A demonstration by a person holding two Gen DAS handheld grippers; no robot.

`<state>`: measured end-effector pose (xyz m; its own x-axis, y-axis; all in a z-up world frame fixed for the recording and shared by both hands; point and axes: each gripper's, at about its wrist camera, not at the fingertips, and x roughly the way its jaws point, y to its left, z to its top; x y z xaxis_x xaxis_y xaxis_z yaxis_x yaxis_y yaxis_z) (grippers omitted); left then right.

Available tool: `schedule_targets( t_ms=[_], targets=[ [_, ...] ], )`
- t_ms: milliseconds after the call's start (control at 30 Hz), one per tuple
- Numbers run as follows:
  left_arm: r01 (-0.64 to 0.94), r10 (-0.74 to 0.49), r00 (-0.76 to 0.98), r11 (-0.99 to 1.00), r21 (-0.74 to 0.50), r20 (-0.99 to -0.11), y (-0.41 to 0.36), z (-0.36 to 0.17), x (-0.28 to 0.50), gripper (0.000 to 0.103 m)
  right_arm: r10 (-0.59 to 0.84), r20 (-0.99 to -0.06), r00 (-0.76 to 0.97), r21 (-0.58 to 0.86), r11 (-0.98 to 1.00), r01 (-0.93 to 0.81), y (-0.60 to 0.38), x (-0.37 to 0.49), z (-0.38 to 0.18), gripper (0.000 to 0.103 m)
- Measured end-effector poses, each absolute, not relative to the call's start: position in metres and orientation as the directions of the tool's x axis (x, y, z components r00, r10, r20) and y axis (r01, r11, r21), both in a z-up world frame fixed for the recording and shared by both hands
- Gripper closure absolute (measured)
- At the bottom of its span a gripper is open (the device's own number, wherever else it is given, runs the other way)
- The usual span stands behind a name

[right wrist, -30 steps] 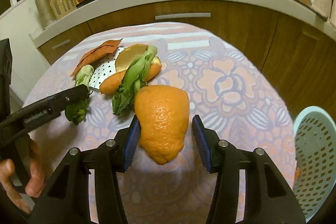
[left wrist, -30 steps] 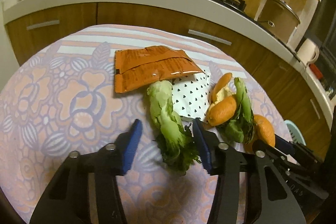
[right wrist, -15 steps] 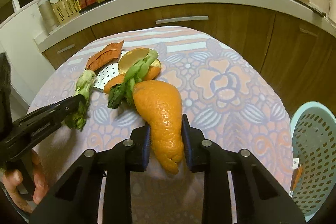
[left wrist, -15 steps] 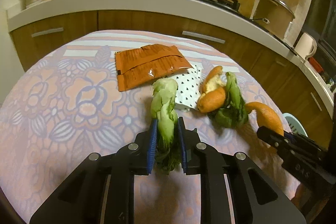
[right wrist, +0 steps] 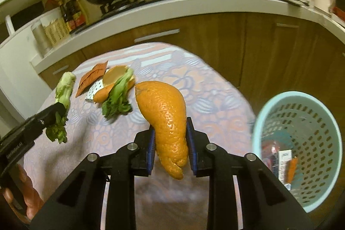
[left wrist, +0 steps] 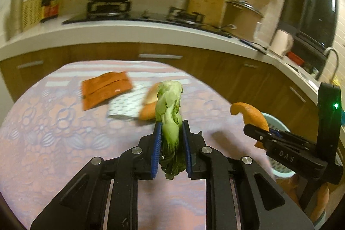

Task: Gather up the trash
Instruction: 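Carry bok choy and orange peel over the blue basket and open both tools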

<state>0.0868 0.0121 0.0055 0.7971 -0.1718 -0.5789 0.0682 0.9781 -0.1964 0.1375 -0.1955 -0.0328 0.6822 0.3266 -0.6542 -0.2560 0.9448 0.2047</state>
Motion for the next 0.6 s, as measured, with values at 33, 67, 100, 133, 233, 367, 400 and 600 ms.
schedule_targets(
  t_ms=[33,67,100,133,233,367,400,600],
  targets=[
    [0.087,-0.190,0.800,0.975,-0.203,-0.569,0.001,0.008,0.087,0.086,0.317,-0.648,0.692,0.201,0.948,-0.246,-0.203,0.135,-0.029,0.081],
    [0.096,-0.197,0.803,0.974,-0.204,-0.563,-0.006,0.010,0.085,0.086,0.310,-0.644,0.699,0.200,0.951,-0.238,-0.207,0.133,-0.027,0.081],
    [0.104,-0.201,0.808,0.974,-0.202,-0.554,-0.016,0.012,0.084,0.086,0.304,-0.640,0.706,0.200,0.953,-0.229,-0.214,0.132,-0.024,0.080],
    [0.112,-0.207,0.811,0.973,-0.201,-0.548,-0.024,0.013,0.084,0.086,0.296,-0.634,0.714,0.201,0.955,-0.216,-0.223,0.130,-0.021,0.081],
    [0.149,-0.236,0.811,0.968,-0.201,-0.535,-0.049,0.017,0.086,0.086,0.250,-0.621,0.743,0.181,0.968,-0.175,-0.243,0.124,-0.014,0.081],
    [0.210,-0.284,0.794,0.958,-0.196,-0.538,-0.082,0.018,0.094,0.086,0.204,-0.612,0.764,0.175,0.977,-0.121,-0.273,0.117,-0.009,0.081],
    [0.225,-0.296,0.788,0.955,-0.196,-0.540,-0.091,0.017,0.097,0.086,0.195,-0.612,0.766,0.177,0.978,-0.108,-0.281,0.116,-0.009,0.081],
    [0.257,-0.292,0.787,0.956,-0.141,-0.544,-0.141,0.013,0.108,0.086,0.135,-0.613,0.779,0.197,0.980,-0.015,-0.332,0.110,-0.013,0.081]
  ],
)
